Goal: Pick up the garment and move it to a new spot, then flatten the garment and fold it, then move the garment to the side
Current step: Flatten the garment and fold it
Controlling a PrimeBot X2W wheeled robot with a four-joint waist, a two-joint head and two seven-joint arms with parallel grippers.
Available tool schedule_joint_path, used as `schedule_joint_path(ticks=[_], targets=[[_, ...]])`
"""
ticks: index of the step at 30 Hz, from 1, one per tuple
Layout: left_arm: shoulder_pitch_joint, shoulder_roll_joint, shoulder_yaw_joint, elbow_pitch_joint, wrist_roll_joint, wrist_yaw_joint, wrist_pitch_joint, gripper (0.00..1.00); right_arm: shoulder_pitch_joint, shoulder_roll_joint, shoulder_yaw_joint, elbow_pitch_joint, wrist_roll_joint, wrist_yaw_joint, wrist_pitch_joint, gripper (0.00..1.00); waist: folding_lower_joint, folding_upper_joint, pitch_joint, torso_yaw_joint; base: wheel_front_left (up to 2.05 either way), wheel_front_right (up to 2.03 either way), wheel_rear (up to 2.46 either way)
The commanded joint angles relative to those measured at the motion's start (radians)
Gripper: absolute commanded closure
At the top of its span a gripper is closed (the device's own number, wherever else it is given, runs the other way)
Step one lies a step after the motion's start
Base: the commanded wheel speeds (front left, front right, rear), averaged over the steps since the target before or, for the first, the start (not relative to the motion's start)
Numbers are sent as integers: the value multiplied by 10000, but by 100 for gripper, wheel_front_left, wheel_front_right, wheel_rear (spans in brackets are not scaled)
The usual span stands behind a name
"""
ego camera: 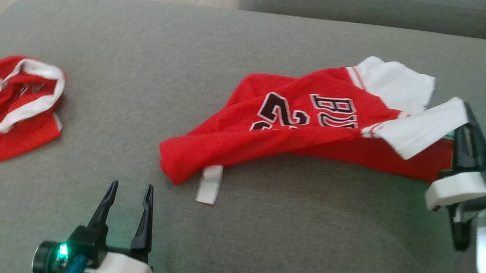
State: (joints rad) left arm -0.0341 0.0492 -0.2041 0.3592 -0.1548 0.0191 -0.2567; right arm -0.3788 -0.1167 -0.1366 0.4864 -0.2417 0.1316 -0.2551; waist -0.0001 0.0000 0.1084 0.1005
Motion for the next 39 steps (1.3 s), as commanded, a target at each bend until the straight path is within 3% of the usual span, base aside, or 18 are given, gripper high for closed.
schedule_joint_path(ticks=[1, 2, 3, 4, 13, 24, 29, 39], targets=[[-28, 10, 327, -297, -67, 93, -51, 0, -147, -200, 166, -482, -64, -9, -67, 100, 1, 0, -330, -388, 0, 0, 0], [19, 10, 334, -292, -87, 115, -51, 0, -107, -267, 136, -654, -77, -9, -67, 100, 1, 0, -394, -490, 0, 0, 0], [63, 10, 342, -282, -94, 134, -51, 0, -58, -315, 99, -855, -82, -9, -67, 67, 1, 0, -439, -587, 0, 0, 0], [102, 10, 355, -280, -109, 159, -51, 0, -9, -328, 93, -1068, -41, -9, -67, 0, 1, 0, -471, -679, 0, 0, 0], [201, 10, 448, -230, -61, 149, -51, 0, 287, 108, -43, -3508, 962, -9, -67, 0, 1, 0, -379, -1064, 0, 0, 0], [-16, 10, 496, -114, 167, -44, -51, 0, 1785, 650, 737, -1547, 1696, -9, -67, 0, 1, 0, -256, -850, 0, 0, 0], [164, 10, 560, -89, 232, -29, -51, 0, 2293, 660, 914, -1474, 2597, -9, -67, 0, 1, 0, -570, -848, 0, 0, 0], [538, 10, 552, -124, 76, -14, -51, 0, 3105, 663, 1136, -1503, 3134, -9, -67, 0, 1, 0, -1033, -941, 0, 0, 0]])
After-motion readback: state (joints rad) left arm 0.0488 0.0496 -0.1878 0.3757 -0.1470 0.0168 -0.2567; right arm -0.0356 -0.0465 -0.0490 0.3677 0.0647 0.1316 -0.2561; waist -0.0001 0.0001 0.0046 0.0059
